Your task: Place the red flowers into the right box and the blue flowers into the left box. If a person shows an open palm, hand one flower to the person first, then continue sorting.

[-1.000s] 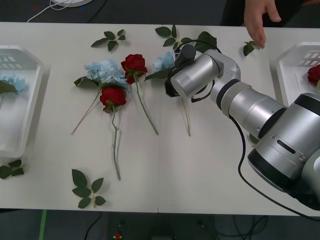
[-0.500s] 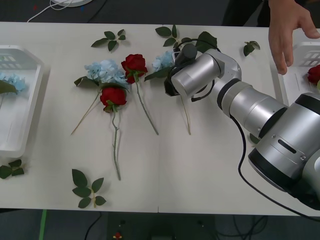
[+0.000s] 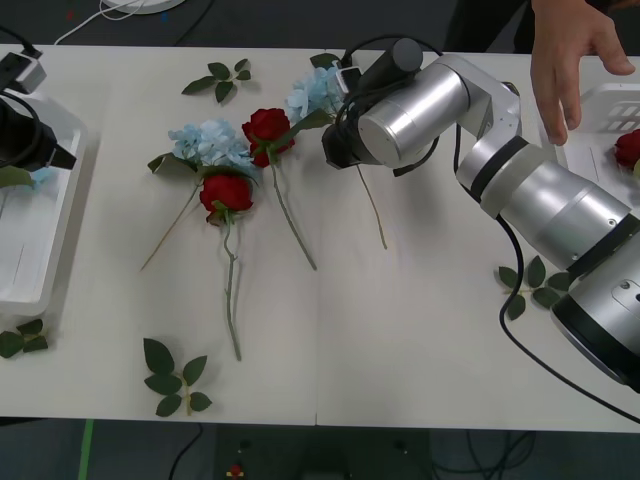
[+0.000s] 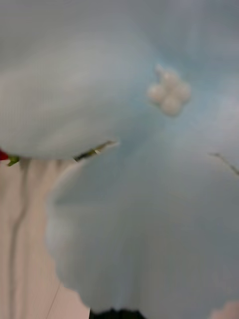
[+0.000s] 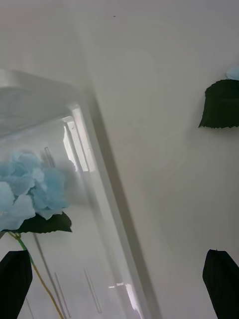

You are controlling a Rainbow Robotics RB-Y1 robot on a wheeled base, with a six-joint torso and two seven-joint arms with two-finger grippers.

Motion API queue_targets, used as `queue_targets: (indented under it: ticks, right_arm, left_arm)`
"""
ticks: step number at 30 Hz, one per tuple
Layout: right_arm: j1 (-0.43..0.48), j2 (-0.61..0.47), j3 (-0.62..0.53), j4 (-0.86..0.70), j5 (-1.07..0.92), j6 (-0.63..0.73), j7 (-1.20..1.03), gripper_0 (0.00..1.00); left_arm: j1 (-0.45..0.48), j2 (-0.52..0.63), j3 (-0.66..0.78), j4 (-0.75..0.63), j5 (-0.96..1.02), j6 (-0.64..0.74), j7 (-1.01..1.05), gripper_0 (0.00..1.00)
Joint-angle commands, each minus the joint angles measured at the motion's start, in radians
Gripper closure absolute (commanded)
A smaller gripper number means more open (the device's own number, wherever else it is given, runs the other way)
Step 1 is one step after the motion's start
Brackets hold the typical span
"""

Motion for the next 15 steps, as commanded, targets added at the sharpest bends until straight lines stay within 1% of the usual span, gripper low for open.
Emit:
queue_targets:
  ticks: [1,2,5,10,14,15]
  right_arm:
    - [0.072,-0.103,-0.025,-0.186,-0.011,0.008,0.027,1.00]
    - [0.100,-0.129,-0.027,-0.247,-0.011,0.005,0.030,1.00]
    - [0.155,-0.179,-0.042,-0.367,-0.012,-0.005,0.033,1.00]
    - [0.233,-0.256,-0.082,-0.528,-0.023,-0.059,0.045,1.00]
    - [0.307,-0.325,-0.117,-0.633,-0.057,-0.197,0.059,1.00]
    - [0.327,-0.342,-0.128,-0.655,-0.066,-0.254,0.065,1.00]
  left_arm:
    - [-0.065,-0.045,-0.091,-0.029,-0.045,-0.054,-0.104,0.00]
    - [-0.073,-0.062,-0.124,-0.029,-0.077,-0.061,-0.126,0.00]
    - [-0.091,-0.113,-0.176,-0.027,-0.149,-0.061,-0.163,0.00]
    - [-0.107,-0.193,-0.223,-0.001,-0.190,-0.061,-0.167,0.00]
    - [-0.119,-0.271,-0.272,0.057,-0.239,-0.077,-0.172,0.00]
    - [-0.119,-0.289,-0.283,0.077,-0.252,-0.089,-0.172,0.00]
